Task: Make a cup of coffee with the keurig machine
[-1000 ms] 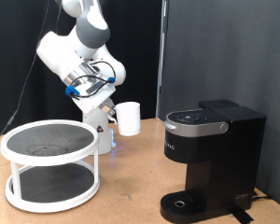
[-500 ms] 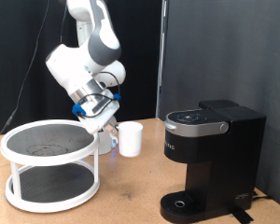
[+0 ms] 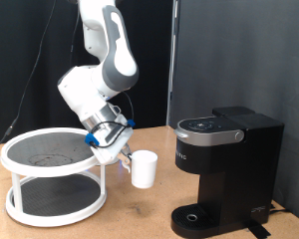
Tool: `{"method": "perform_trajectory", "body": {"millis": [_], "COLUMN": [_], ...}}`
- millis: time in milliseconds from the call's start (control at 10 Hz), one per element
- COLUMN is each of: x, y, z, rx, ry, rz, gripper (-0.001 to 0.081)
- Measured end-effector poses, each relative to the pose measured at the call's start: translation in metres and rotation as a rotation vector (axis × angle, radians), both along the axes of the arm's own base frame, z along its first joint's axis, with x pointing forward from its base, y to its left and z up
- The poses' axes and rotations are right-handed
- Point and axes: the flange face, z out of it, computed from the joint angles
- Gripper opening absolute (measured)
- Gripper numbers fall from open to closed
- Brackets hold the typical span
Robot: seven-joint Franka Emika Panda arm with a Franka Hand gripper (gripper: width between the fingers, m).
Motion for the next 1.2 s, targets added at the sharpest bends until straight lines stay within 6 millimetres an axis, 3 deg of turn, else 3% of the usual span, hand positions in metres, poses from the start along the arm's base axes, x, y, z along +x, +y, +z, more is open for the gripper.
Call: {"method": "perform_trajectory", "body": {"millis": [600,1200], "x": [0.038,0.065], "y": [0.023,0.073], "z": [-0.019,-0.023], "rx": [0.015,0.02], "ry": [-0.03,-0.055], "rz": [0.007,0.054], "gripper": [0.0003,0.0003]}}
